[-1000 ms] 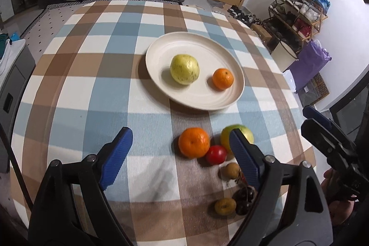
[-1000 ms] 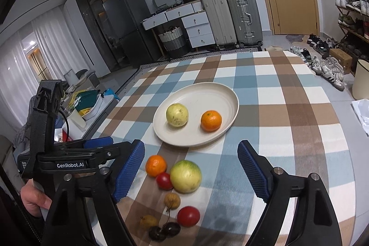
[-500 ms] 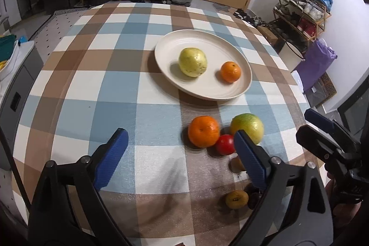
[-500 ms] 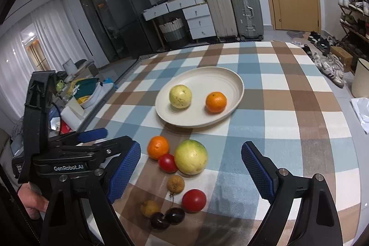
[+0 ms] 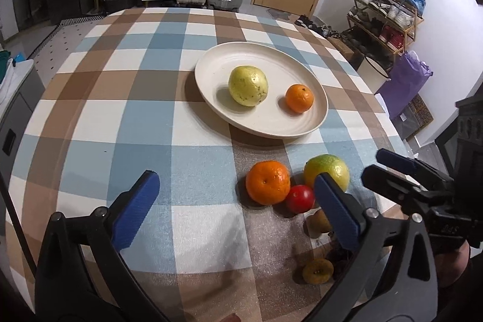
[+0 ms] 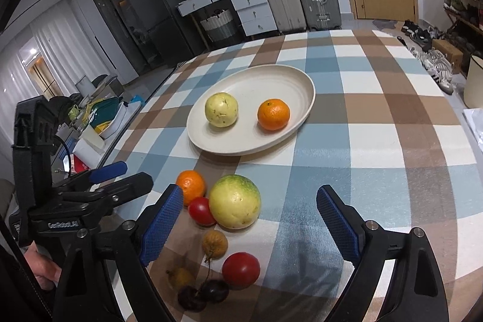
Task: Organize fruits
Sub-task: 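Lower the right gripper around the large green pomelo and close it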
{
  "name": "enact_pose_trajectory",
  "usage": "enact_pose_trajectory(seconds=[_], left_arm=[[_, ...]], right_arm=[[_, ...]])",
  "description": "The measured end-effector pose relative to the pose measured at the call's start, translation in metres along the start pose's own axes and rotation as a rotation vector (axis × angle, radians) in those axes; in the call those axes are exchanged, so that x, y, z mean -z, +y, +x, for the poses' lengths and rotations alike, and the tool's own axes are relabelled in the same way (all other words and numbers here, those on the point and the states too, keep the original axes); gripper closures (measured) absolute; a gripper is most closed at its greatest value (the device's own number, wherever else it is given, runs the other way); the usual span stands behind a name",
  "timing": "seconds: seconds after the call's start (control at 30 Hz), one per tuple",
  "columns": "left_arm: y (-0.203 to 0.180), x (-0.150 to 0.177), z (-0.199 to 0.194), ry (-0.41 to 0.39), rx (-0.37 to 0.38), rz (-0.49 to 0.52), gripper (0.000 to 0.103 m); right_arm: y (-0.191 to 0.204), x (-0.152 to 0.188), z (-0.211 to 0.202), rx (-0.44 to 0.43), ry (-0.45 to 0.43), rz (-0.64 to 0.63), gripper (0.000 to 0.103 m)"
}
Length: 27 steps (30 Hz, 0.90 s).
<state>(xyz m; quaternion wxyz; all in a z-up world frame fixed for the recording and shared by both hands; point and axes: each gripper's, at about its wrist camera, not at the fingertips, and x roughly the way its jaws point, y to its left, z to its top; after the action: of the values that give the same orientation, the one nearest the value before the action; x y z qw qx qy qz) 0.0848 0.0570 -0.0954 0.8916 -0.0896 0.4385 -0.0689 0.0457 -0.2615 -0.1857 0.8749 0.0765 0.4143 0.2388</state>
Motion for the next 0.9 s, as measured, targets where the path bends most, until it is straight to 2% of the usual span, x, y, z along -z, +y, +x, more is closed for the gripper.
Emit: enact_pose_trajectory(seconds=[0.3, 0.5, 0.6, 0.67, 0.8, 0.9], left_arm=[[0.014, 0.001, 0.015, 0.040, 0.036, -0.042, 0.001], [0.023, 0.003, 0.017, 0.050, 0.041, -0.073, 0.001], [0.026, 0.004, 0.018, 0.062, 0.052, -0.084, 0.001], [0.028, 0.005, 0.019, 0.064, 0.056, -0.091, 0.001], [0.029, 0.005, 0.020, 0.064, 0.052, -0.091, 0.001], [0.029, 0.004, 0.020, 0.069, 0.062, -0.093, 0.001]], right_arm=[[-0.003, -0.004, 0.021, -0.012, 0.024, -0.012, 0.012], [-0.003, -0.004, 0.030, -0.020, 0.045, -0.018, 0.016], [0.000, -0.002, 0.034, -0.029, 0.058, -0.026, 0.022], [0.001, 0.000, 0.039, -0.042, 0.077, -0.032, 0.031], [0.003, 0.002, 0.043, -0.059, 0.092, -0.031, 0.034], [0.007, 0.004, 0.044, -0.068, 0.098, -0.041, 0.043]])
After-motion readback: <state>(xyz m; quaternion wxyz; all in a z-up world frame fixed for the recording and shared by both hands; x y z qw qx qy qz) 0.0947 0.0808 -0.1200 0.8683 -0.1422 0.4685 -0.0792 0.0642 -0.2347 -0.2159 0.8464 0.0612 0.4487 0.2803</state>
